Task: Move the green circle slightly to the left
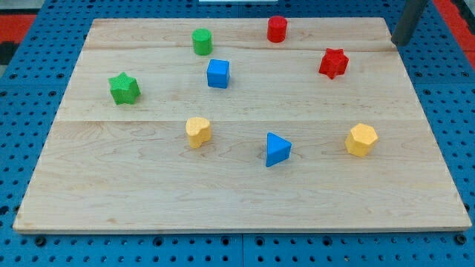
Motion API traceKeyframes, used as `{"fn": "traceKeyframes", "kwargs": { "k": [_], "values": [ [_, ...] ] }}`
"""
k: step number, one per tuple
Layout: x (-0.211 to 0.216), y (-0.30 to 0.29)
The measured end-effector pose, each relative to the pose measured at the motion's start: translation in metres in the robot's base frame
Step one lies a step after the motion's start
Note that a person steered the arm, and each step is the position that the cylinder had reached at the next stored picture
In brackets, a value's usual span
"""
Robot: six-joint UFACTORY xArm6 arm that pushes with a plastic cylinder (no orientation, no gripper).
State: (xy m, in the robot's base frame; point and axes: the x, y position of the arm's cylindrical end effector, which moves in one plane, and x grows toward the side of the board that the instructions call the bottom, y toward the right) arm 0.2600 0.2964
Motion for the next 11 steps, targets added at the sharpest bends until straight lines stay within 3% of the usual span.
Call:
{"fn": "traceKeyframes", "kwargs": {
  "k": [3, 6, 7, 9, 11],
  "values": [
    [-0.011, -0.013],
    [0.0, -0.256],
    [0.017, -0.313],
    [0.011, -0.378],
    [0.004, -0.335]
  ]
}}
